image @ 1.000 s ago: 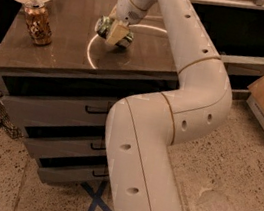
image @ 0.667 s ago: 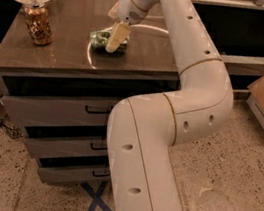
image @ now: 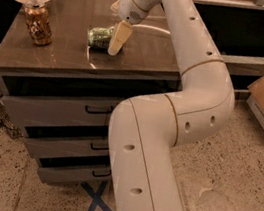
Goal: Knock green can over
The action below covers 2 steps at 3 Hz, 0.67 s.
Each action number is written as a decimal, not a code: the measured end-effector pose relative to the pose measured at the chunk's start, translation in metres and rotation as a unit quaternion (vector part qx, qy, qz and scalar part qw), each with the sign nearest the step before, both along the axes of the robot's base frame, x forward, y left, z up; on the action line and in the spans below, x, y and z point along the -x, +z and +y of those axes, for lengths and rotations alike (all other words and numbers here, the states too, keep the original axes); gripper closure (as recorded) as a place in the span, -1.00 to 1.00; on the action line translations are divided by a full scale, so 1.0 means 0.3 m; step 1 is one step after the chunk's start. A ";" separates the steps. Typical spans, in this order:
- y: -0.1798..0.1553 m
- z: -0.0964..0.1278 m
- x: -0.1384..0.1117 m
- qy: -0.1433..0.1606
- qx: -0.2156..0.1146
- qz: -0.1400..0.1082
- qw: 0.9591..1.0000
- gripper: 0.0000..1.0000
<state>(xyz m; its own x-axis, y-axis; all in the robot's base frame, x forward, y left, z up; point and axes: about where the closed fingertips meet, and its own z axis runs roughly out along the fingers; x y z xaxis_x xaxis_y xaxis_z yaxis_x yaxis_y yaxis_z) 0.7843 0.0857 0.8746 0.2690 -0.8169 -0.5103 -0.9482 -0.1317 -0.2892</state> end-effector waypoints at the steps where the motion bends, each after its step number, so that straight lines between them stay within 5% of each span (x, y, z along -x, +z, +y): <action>1: 0.008 -0.004 -0.005 -0.005 -0.007 -0.001 1.000 -1.00; 2: 0.048 -0.042 -0.028 -0.035 -0.049 -0.001 0.998 -1.00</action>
Offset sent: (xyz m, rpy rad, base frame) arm 0.0149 -0.0401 0.0422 0.2362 -0.0024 -0.1729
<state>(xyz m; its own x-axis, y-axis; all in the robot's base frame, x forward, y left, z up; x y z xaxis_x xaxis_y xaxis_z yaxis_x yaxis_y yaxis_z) 0.7928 0.0732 0.8891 0.2140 -0.7799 -0.5881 -0.9536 -0.0363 -0.2988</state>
